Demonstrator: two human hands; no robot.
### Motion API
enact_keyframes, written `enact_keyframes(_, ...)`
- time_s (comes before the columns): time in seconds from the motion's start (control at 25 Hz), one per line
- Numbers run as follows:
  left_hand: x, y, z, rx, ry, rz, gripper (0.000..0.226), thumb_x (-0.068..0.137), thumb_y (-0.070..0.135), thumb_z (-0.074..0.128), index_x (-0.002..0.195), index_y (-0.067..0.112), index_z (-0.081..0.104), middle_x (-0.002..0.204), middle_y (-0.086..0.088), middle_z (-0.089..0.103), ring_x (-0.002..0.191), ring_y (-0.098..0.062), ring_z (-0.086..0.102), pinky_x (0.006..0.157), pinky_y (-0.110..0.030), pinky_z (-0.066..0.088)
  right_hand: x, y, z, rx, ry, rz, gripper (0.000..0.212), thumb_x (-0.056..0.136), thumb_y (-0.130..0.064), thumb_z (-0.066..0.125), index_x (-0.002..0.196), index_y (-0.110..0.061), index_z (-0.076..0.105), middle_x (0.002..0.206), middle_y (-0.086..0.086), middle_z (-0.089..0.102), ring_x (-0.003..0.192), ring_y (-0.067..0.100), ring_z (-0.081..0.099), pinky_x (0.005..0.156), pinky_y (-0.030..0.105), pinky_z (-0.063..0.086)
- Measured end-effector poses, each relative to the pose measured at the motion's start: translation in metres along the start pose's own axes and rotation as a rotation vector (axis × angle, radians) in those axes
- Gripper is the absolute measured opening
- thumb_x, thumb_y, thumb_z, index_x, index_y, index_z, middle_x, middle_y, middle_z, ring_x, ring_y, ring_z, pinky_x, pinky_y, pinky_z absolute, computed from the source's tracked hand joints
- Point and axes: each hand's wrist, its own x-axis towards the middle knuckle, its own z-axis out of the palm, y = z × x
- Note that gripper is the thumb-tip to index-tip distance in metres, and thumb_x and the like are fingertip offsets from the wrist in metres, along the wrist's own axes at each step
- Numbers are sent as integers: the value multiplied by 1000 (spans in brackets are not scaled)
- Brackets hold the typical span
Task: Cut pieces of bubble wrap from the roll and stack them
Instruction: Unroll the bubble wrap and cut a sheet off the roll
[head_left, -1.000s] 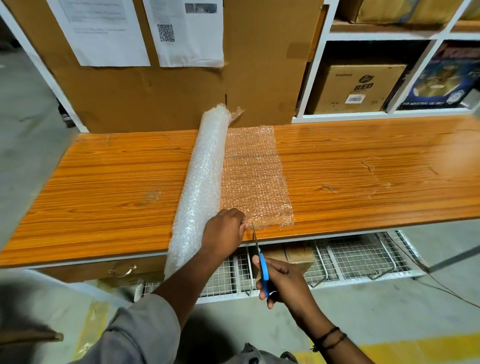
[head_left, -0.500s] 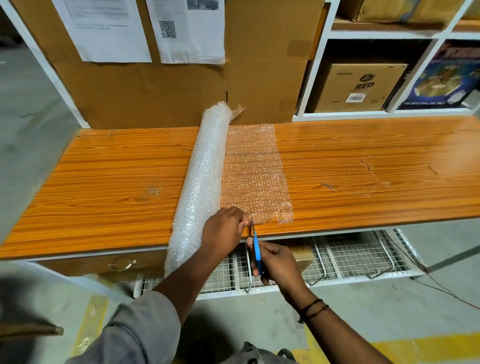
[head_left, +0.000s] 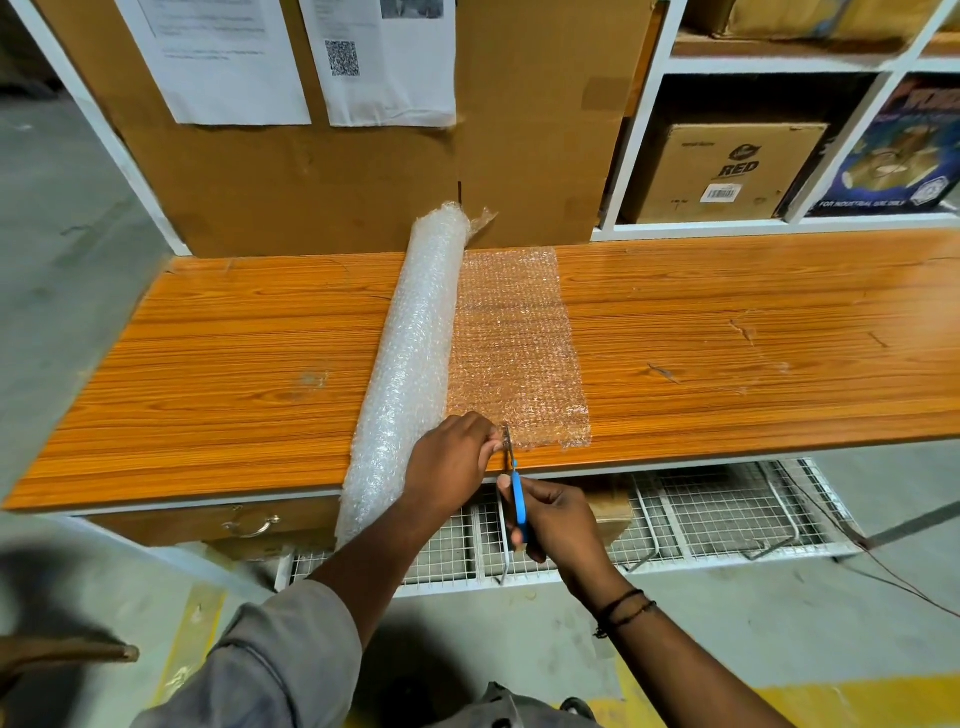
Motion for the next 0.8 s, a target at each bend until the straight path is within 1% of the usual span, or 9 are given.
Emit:
enact_keyframes(0.08,0,-1,1,-1,3,9,11,99,34,63,101,24,68,99,9,67,90,-14,62,68,-26,44,0,-2,2,8,4,11,24,93,-42,75,97,-20,84,60,14,61,48,18,52,45,25,34)
enact_keyframes(0.16,1,-2,1,-6,4,17,11,99,34,63,100,24,68,98,9,67,89,-14,62,68,-26,44,1,-6,4,19,19,27,26,92,-44,76,86,-19,82,61,13,63,48,19,54,46,25,32)
enact_keyframes(0.24,1,-3,1,-5,1,27,12,99,34,62,100,24,68,97,9,67,89,-15,62,68,-28,46,2,-10,5,26,40,46,29,92,-44,76,73,-22,75,62,12,65,47,21,54,46,24,31)
enact_keyframes(0.32,1,-3,1,0,-5,31,12,99,34,61,100,23,67,98,8,67,90,-16,61,70,-30,47,5,-13,7,19,48,47,31,94,-40,75,69,-22,72,62,12,65,46,21,54,46,24,30)
enact_keyframes(0.44,1,-3,0,-11,-9,32,11,100,32,61,101,23,67,99,8,67,90,-16,62,71,-30,46,11,-17,9,-23,54,44,31,95,-37,74,70,-19,72,62,13,65,44,20,54,43,21,30)
enact_keyframes(0.6,0,-4,-1,-17,12,48,8,99,31,60,100,24,65,99,9,66,87,-14,61,69,-26,43,16,-23,8,-65,39,38,35,95,-34,75,68,-12,71,55,11,60,38,16,48,40,20,31)
enact_keyframes(0.72,0,-4,-2,-24,11,60,8,99,30,59,101,25,64,101,10,66,87,-13,61,69,-26,44,18,-25,8,-92,40,56,36,95,-35,75,66,-15,74,56,14,61,39,17,46,39,20,29)
enact_keyframes(0.76,0,-5,-2,-26,2,63,5,98,28,61,102,25,64,101,10,66,88,-14,62,70,-27,45,19,-26,8,-96,47,66,34,95,-35,74,70,-12,76,56,14,61,39,18,47,39,20,29)
enact_keyframes(0.8,0,-6,-2,-32,-10,60,8,95,22,66,103,24,65,103,9,67,89,-14,63,70,-28,48,21,-27,9,-93,59,76,35,95,-34,73,77,-5,77,58,14,63,40,18,48,39,20,28)
